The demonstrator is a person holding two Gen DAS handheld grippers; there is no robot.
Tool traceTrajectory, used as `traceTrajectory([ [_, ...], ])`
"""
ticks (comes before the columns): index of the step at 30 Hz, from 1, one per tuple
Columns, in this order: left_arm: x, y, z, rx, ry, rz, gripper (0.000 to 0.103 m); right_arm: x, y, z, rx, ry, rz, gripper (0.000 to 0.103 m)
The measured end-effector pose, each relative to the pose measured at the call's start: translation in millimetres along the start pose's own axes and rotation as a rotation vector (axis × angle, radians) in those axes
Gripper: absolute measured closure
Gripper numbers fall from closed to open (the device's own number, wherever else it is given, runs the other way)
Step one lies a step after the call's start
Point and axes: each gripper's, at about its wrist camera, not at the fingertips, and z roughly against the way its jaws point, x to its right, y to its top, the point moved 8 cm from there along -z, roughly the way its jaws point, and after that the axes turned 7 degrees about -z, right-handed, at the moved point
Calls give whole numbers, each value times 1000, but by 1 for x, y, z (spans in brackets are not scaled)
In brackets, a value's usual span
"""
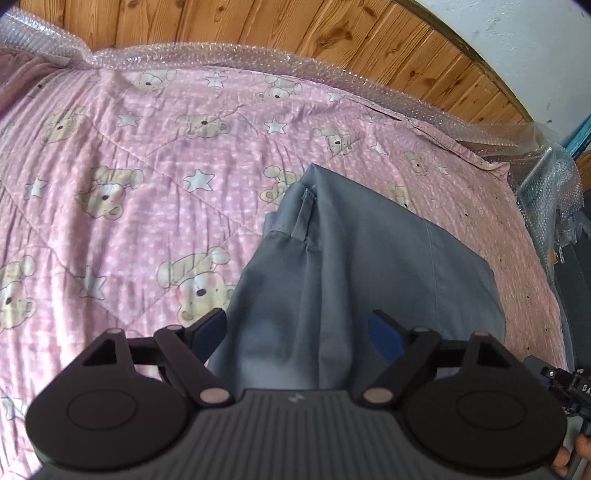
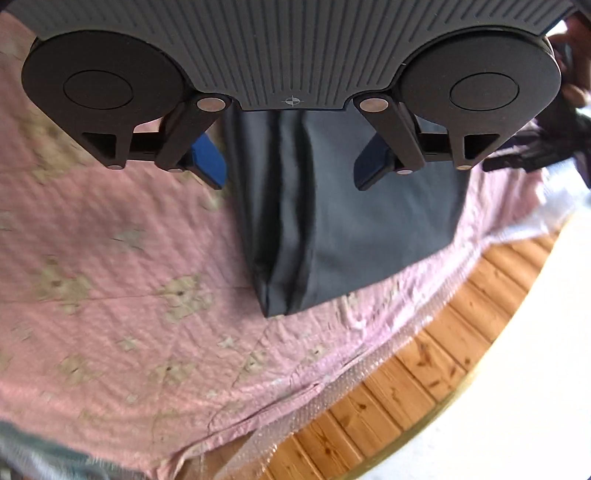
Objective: Fold clothes
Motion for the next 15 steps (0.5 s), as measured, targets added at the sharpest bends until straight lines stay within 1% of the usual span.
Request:
traceTrajectory([
  [2, 1, 2, -15, -22, 32, 10, 16, 1, 4, -25, -29, -3, 8, 23],
  [4, 4, -1, -26, -40, 36, 14, 10, 2, 7, -48, -56, 4, 16, 26],
  [5, 7, -3, -30, -40, 37, 9, 7, 0, 7, -55, -61, 24, 23, 27],
  [7, 11, -5, -32, -24, 54, 3, 7, -6, 2, -65, -79, 79, 38, 27],
  [8, 13, -6, -32, -15, 59, 5, 14, -9, 0, -67, -79, 94, 52, 26],
  [9, 15, -5, -31, -5, 56, 19, 34, -11, 2, -69, -87, 105, 60, 28],
  [10, 19, -2, -27, 3, 46, 40, 47, -13, 4, -70, -104, 117, 62, 38],
  [11, 24, 2, -24, 10, 36, 62, 74, -16, 7, -71, -120, 129, 65, 62],
  [12, 28, 5, -21, 18, 32, 81, 76, -22, 14, -69, -129, 141, 92, 74],
  [13, 35, 10, -18, 28, 45, 86, 78, -30, 24, -66, -134, 152, 133, 80],
  [14, 41, 13, -16, 37, 40, 96, 78, -38, 33, -62, -139, 163, 175, 84],
  [15, 48, 16, -14, 50, 43, 111, 79, -47, 45, -59, -137, 174, 224, 86],
])
